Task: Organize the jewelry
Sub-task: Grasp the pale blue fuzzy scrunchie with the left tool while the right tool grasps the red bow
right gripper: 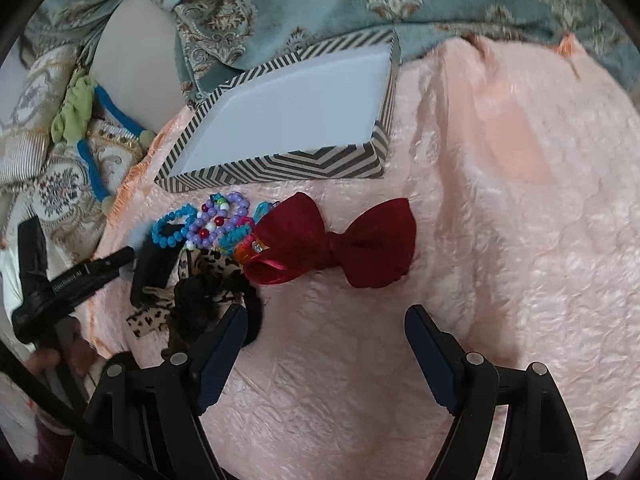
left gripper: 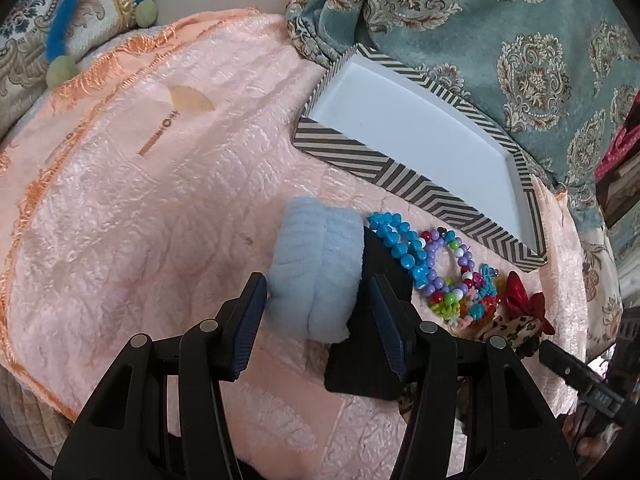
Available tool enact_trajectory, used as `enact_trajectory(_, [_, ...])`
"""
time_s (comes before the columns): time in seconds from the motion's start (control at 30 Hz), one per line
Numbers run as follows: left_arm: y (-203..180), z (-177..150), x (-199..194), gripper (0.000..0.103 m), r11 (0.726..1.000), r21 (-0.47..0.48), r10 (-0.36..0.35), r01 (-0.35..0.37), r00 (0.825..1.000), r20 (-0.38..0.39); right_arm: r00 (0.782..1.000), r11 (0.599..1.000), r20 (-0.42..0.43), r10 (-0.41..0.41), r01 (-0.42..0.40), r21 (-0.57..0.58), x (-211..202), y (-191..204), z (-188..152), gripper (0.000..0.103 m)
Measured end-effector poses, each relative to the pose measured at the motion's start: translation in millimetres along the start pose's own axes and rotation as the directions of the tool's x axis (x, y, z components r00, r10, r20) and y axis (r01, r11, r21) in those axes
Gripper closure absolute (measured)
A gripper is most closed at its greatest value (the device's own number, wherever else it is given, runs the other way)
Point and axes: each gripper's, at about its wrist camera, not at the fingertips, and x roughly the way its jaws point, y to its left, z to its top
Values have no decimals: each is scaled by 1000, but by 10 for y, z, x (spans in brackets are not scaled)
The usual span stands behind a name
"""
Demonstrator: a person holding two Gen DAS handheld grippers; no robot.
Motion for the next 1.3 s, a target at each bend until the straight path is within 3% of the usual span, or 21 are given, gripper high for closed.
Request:
enact_trajectory(0.3, [-7,54,86,50,1000,9,6,-6,1000,-15,1000,998,21,4,-5,68,227,-41,363,24])
enact_trajectory(0.53, [28,78,115,50,1000,13,8,-8,1000,-23,999,989,17,40,-42,142,173,-137,389,23])
enact_trajectory(0.67, [57,90,82,50,1000,17,15,-15,1000,-10,999,999,3,-47,47,-20,34,-45,324,23])
enact_trajectory(0.77, [78,100,95,50,1000,14,7,-7,1000,-19,999,986,0,-43,42,-161,-50,16,312,23])
enact_trajectory(0.9, [63,93,115,50,1000,17,2,-2,1000,-29,998,919,-16,-63,52,-391,-81,167,367,23])
enact_trajectory(0.97, [51,92,136,50,1000,19,6,-6,999,-35,996,859,-13,-83,65,-508,-35,239,408,23])
enact_trajectory(1.13, [35,105,180,50,1000,16,10,-9,999,-48,988,731,-121,-100,-10,-682,293,278,485,23])
enact_trajectory(1.2, [26,105,204,50,1000,23,17,-16,998,-56,985,722,-153,-81,-48,-690,364,245,539,28])
enact_trajectory(1.3, [-18,113,240,50,999,42,34,-31,998,-61,980,723,-181,-80,-68,-687,518,162,660,50])
